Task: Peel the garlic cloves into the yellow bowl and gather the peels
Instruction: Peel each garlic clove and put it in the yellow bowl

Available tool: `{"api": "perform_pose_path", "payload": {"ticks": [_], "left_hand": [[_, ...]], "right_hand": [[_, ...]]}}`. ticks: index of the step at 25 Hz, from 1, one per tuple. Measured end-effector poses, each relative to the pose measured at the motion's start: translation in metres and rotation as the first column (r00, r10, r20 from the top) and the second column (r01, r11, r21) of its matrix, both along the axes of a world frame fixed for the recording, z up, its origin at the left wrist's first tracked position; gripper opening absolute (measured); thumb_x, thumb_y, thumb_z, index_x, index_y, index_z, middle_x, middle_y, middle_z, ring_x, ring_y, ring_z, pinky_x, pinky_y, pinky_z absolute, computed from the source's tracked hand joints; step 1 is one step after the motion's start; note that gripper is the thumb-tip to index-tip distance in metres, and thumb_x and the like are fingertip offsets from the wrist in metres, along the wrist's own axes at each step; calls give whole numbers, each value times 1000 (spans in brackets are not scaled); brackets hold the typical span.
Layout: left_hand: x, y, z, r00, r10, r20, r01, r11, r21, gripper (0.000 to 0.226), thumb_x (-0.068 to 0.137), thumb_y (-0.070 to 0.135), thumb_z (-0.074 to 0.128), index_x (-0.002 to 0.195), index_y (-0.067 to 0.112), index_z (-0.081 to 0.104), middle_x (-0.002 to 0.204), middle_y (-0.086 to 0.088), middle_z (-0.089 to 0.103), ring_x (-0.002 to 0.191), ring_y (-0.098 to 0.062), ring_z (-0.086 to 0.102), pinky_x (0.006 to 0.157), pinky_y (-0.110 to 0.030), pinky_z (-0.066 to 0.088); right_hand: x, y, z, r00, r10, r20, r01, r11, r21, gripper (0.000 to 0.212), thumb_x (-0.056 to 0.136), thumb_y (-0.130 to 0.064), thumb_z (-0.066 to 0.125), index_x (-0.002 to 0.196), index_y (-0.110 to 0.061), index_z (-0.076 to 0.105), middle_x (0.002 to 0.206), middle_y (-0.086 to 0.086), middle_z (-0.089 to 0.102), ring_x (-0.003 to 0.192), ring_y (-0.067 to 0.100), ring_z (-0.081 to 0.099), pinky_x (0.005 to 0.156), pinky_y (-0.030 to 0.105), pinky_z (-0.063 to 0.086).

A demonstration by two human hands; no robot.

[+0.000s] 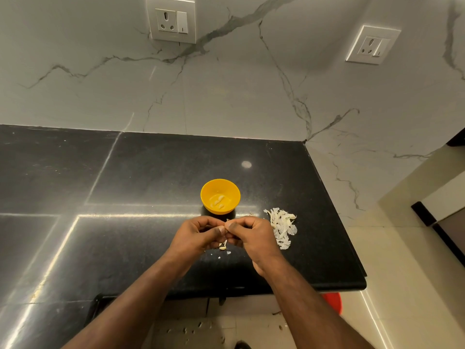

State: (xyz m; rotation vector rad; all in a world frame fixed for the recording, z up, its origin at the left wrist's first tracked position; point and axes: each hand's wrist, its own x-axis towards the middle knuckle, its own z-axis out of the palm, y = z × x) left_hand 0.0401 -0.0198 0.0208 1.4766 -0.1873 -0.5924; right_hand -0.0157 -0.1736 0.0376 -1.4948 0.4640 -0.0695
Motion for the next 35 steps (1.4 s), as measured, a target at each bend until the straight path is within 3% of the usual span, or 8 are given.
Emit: {"api": "perform_pose_path", "payload": {"ticks": [6, 10, 17, 22, 29, 35], "left_hand": [[2, 1, -2, 999, -17, 40, 15, 998, 60, 14, 86, 4, 75, 99, 6, 72, 90, -12, 77, 85, -24, 74, 72, -30, 58], [5, 2, -4, 1000, 20, 20, -21, 997, 80, 13, 85, 2, 76, 96, 1, 70, 90, -19, 75, 85, -31, 72, 78, -37, 60], [6, 4, -5, 989, -23, 148, -3, 985, 174, 12, 81, 7, 80, 90, 11, 73, 83, -11, 75, 76, -19, 70, 69, -28, 58], [7, 6, -4, 990, -24, 138, -1, 984, 177, 12, 81, 6, 81, 88, 12, 74, 83, -11, 76, 77, -21, 70, 73, -35, 57], [6, 6, -2, 981, -24, 190, -30, 961, 275, 12, 81, 14, 83, 88, 21, 74, 84, 2, 78, 83, -17, 74, 79, -41, 60], [7, 6, -2, 962, -84, 261, -13, 937, 349, 11, 82, 16, 82, 87, 24, 76, 84, 8, 78, 81, -9, 74, 80, -39, 61]], "right_hand": [[2, 3, 1, 1000, -7, -2, 7, 998, 58, 15, 87, -1, 73, 100, -6, 69, 86, 16, 76, 77, 21, 75, 72, 33, 61], [3, 2, 3, 999, 38, 3, -38, 998, 47, 19, 87, 3, 70, 102, -8, 68, 85, 14, 76, 77, 23, 74, 73, 33, 62], [5, 3, 4, 999, 45, 6, -45, 999, 9, 20, 87, 3, 70, 105, -5, 66, 79, 7, 73, 71, 15, 72, 67, 29, 59], [5, 0, 3, 997, 71, -5, -70, 997, 33, 20, 87, 5, 70, 103, -6, 67, 83, 10, 74, 74, 19, 74, 71, 33, 62], [6, 2, 2, 997, 72, -16, -73, 988, -134, 27, 82, 3, 72, 102, -15, 68, 86, 10, 75, 80, 27, 75, 77, 45, 63], [6, 4, 4, 993, 116, -21, -118, 968, -221, 28, 83, 6, 68, 100, -16, 65, 74, 2, 71, 66, 17, 72, 71, 40, 63]]}}
